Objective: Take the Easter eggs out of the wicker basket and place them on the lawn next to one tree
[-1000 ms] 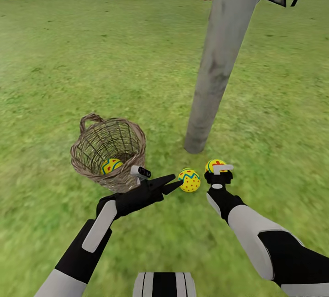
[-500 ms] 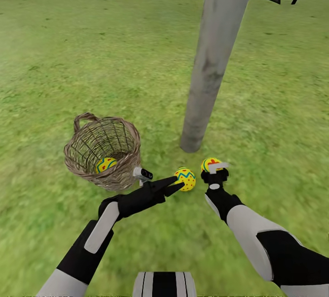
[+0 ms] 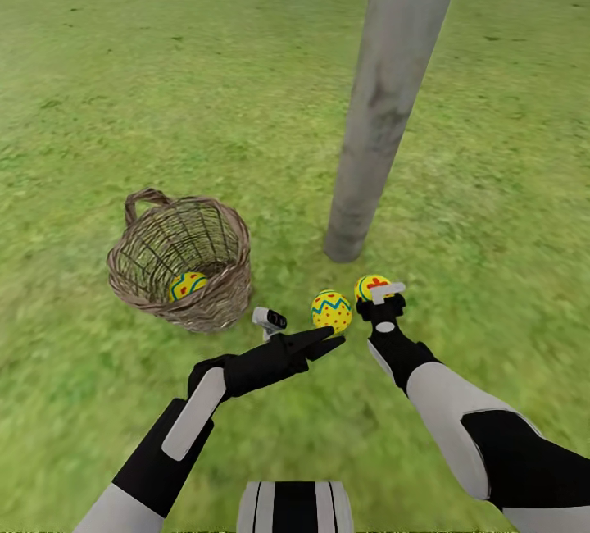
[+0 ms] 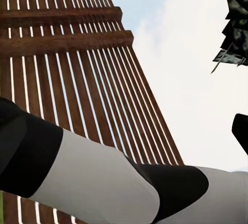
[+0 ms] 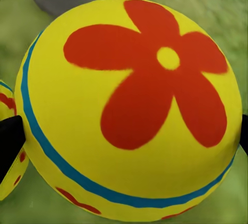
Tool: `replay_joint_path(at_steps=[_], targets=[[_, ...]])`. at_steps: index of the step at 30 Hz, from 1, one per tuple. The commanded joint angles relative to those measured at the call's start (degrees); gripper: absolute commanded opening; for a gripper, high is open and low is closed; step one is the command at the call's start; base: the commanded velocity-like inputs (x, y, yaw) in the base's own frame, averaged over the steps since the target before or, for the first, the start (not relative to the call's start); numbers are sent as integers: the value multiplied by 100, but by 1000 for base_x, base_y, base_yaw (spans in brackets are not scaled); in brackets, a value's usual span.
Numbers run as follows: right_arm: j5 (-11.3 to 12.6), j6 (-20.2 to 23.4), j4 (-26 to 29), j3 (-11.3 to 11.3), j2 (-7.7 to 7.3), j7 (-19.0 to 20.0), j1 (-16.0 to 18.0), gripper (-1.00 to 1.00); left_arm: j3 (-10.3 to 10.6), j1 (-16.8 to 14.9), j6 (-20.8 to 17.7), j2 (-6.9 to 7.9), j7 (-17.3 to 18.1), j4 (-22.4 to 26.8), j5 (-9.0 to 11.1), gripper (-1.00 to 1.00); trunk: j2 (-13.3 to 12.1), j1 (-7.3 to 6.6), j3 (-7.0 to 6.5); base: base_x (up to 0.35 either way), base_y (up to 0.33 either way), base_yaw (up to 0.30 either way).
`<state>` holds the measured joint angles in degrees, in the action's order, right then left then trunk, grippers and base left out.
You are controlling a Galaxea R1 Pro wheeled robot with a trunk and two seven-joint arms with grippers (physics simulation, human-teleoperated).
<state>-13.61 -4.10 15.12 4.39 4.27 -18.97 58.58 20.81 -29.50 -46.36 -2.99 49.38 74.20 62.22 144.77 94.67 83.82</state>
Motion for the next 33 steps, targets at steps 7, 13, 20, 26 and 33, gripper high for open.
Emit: replay_joint_path(at_steps=[7,13,20,26,33], targets=[[-9,-3,8,67,26,-32,4,-100,2,-3,-31,0,2,-2,27,100,11,17,159,0,0,0],[-10,3,9,62,13,-42,4,-100,2,-3,-31,0,2,-2,27,100,19,32,292,0,0,0],[-1,6,13,53,-14,-360,4,-100,2,-3,-31,0,2,-2,27,100,28,50,447,0,0,0],[1,9,9,53,-16,-397,4,-100,2,-3,-31,0,2,-2,27,100,36,66,580,0,0,0],[-1,6,9,53,11,-388,4,-100,2,-3,-31,-3,2,-11,27,100,46,84,735,0,0,0]])
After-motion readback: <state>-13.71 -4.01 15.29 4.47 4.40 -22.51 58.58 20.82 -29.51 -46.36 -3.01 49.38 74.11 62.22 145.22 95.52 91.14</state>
